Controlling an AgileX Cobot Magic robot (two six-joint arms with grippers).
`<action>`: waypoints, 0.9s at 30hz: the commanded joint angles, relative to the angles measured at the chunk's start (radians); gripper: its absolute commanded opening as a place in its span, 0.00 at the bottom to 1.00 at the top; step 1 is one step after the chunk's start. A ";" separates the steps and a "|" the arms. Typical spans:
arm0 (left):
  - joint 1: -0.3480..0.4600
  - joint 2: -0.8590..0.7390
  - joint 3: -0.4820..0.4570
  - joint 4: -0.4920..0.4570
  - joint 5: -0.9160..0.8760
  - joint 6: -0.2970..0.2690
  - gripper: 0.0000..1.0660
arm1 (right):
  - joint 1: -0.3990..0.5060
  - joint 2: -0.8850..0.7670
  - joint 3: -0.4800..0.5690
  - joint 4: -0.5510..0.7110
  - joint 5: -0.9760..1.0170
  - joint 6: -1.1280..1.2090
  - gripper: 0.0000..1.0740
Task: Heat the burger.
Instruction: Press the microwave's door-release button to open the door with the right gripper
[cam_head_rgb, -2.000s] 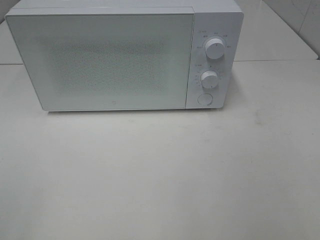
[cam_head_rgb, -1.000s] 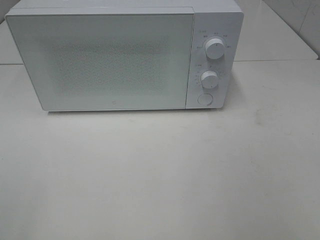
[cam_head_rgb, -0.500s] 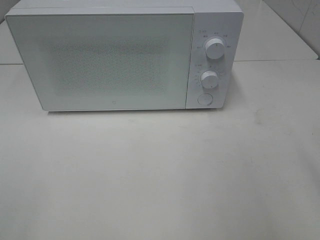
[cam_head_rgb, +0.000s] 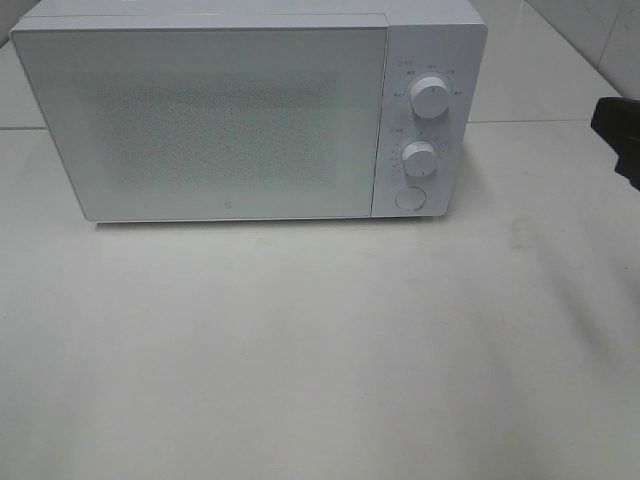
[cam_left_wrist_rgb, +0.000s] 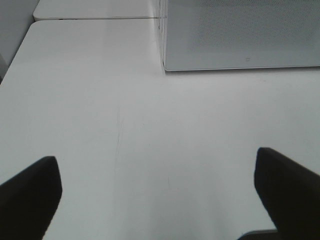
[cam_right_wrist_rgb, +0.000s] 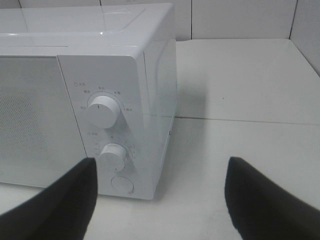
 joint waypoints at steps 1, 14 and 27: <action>0.003 -0.015 0.004 -0.003 -0.014 -0.001 0.93 | -0.005 0.112 0.014 -0.010 -0.201 -0.011 0.65; 0.003 -0.015 0.004 -0.003 -0.014 -0.001 0.93 | -0.005 0.422 0.014 0.158 -0.477 -0.230 0.65; 0.003 -0.015 0.004 -0.003 -0.014 -0.001 0.93 | 0.154 0.649 0.012 0.349 -0.668 -0.330 0.65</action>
